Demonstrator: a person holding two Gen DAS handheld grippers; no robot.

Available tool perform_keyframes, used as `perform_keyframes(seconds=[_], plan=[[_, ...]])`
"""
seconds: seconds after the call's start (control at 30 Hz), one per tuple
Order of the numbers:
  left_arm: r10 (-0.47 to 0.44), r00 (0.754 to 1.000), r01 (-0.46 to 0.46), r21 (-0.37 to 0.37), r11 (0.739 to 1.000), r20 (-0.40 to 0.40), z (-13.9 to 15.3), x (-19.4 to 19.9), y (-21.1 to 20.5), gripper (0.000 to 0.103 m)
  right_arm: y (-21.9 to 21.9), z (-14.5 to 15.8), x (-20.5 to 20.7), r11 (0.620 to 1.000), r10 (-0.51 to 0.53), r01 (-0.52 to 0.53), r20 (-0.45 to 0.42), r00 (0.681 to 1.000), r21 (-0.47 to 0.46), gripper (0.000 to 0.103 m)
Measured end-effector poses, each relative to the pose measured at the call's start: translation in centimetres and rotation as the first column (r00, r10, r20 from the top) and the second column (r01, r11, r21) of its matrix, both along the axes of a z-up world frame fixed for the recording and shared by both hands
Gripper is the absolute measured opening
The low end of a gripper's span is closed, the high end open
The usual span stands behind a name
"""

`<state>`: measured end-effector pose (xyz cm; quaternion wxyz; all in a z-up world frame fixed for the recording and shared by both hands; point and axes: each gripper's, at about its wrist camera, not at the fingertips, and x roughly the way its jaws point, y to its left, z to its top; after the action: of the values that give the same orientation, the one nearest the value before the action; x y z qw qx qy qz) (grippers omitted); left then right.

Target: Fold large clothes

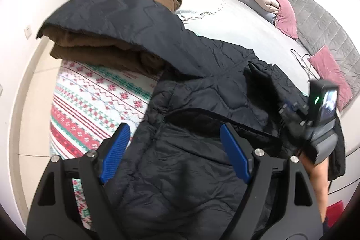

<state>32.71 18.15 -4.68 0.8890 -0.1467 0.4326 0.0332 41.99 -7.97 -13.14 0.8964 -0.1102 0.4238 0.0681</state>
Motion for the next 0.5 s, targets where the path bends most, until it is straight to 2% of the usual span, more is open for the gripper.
perform_keyframes(seconds=[0.03,0.13,0.17,0.27,0.3,0.4,0.5], plan=[[-0.004,1.0,0.004,-0.002,1.0,-0.001,0.0,0.1,-0.1,0.082,0.0,-0.7,-0.3,0.999,0.033,-0.033,-0.035,0.999,0.008,0.01],[-0.011,1.0,0.011,0.008,1.0,0.001,-0.1,0.4,-0.8,0.082,-0.1,-1.6,-1.6,0.994,0.108,-0.104,-0.104,0.989,0.043,0.023],[-0.018,1.0,0.018,0.01,1.0,0.0,-0.1,0.5,-1.1,0.082,-0.3,-1.2,-2.0,0.992,0.12,-0.114,-0.111,0.987,0.061,0.03],[-0.025,1.0,0.025,0.02,0.999,-0.007,-0.4,0.7,-1.4,0.082,-2.4,1.1,-3.0,0.975,0.124,-0.107,-0.074,0.99,0.196,0.05],[-0.022,1.0,0.022,0.019,1.0,-0.011,-0.5,0.8,-1.4,0.082,-3.5,2.0,-3.3,0.968,0.11,-0.095,-0.056,0.992,0.231,0.059],[-0.02,1.0,0.02,0.001,1.0,-0.017,-0.6,0.8,-1.1,0.082,-8.1,3.8,-3.4,0.948,0.04,-0.029,-0.026,0.999,0.316,0.075],[-0.017,1.0,0.017,0.002,1.0,-0.014,-0.6,0.7,-1.1,0.082,-14.6,1.7,-2.5,0.932,-0.11,0.15,-0.136,0.985,0.329,0.075]])
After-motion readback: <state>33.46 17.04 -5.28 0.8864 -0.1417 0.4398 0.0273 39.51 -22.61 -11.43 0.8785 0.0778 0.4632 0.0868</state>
